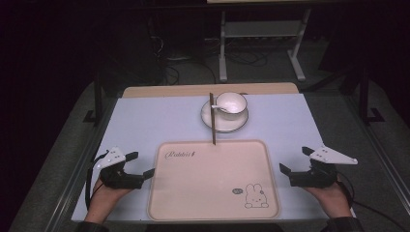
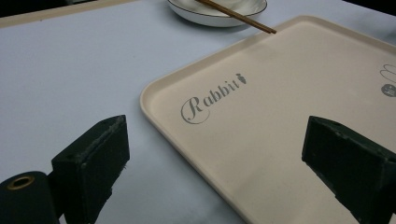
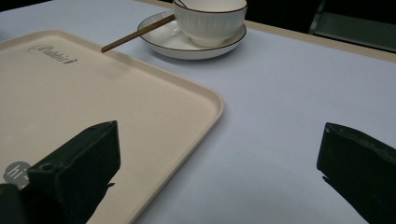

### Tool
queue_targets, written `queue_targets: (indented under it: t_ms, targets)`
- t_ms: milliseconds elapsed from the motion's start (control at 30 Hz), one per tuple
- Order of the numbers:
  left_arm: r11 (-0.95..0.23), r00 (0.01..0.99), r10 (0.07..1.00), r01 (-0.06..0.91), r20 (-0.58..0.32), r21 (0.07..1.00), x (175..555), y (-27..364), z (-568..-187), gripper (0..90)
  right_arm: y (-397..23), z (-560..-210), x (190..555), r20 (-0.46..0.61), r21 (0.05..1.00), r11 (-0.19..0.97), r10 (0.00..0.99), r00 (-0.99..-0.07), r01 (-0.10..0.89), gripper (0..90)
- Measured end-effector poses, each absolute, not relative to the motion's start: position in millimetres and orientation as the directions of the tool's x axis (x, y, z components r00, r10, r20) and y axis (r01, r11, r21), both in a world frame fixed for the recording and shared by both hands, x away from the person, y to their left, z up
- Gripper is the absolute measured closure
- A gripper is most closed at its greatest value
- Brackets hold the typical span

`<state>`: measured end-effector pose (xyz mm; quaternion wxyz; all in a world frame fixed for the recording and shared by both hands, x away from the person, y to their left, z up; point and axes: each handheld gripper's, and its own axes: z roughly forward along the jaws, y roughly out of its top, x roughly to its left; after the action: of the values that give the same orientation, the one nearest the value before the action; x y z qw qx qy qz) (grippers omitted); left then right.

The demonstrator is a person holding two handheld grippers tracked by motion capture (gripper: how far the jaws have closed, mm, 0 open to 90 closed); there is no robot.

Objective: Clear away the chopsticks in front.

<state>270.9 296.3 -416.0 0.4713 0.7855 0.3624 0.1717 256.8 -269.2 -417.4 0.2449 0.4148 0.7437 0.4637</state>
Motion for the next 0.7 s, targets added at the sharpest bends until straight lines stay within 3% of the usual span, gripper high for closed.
queue_targets:
  t_ms: [700]
  targets:
    - [-0.332,0.701,0.711,0.409,-0.060,0.850,301.2,263.5,-401.1,6.7,-270.6,-418.1,254.8,0.013,0.889,0.235,0.845,-0.535,0.393,0.0]
